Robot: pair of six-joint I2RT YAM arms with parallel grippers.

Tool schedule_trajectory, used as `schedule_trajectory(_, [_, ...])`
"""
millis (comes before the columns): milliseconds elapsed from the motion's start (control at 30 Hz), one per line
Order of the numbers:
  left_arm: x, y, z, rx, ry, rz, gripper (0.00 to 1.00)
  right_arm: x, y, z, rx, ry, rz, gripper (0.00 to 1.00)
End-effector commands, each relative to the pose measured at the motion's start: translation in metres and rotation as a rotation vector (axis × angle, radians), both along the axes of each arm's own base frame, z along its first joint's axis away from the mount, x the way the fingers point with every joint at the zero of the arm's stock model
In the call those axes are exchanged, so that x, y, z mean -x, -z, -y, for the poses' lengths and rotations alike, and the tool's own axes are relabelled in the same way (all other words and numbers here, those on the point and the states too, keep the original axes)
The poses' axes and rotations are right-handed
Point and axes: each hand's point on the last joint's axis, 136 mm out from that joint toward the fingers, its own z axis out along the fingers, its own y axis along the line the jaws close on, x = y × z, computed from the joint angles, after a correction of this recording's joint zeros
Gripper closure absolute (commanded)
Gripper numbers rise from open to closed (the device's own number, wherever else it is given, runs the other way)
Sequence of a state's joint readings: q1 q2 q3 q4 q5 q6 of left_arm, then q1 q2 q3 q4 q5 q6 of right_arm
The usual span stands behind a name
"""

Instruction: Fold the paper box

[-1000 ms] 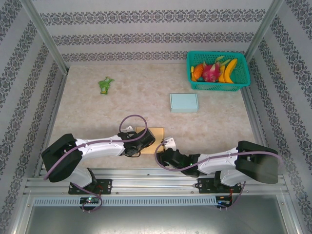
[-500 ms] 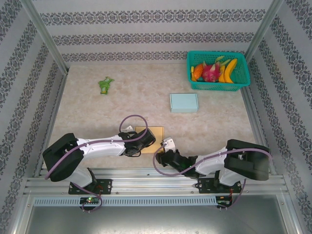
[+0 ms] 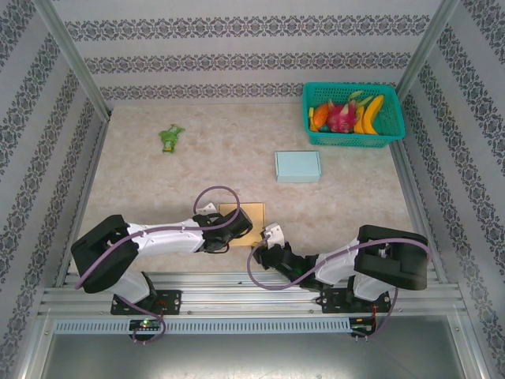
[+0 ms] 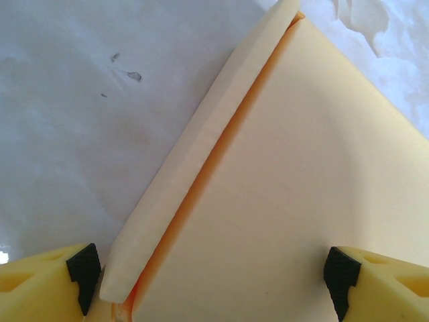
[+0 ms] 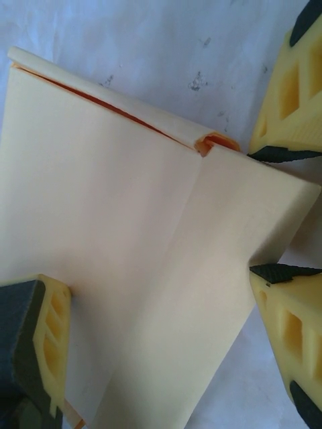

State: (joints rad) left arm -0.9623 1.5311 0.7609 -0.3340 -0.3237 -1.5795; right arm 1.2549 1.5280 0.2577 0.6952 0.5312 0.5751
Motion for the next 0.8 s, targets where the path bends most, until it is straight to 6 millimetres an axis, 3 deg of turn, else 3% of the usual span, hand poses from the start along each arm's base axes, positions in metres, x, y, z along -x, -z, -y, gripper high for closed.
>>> schedule_trajectory(0, [0.04, 0.047, -0.015, -0.069, 0.045, -0.188, 0.11, 0.001, 0.001, 0.005, 0.026, -0.004, 0.035, 0.54])
schedule_trajectory(233, [0.041, 0.049, -0.022, -0.084, 0.04, -0.185, 0.11, -0.003, 0.005, 0.007, 0.075, -0.002, 0.068, 0.54])
schedule_trajectory(467, [0.041, 0.05, -0.017, -0.08, 0.065, -0.193, 0.11, -0.012, 0.009, -0.005, 0.135, -0.027, 0.137, 0.53])
schedule_trajectory(767, [0.042, 0.056, -0.029, -0.114, 0.054, -0.201, 0.11, -0.019, 0.008, -0.005, 0.122, -0.003, 0.162, 0.45])
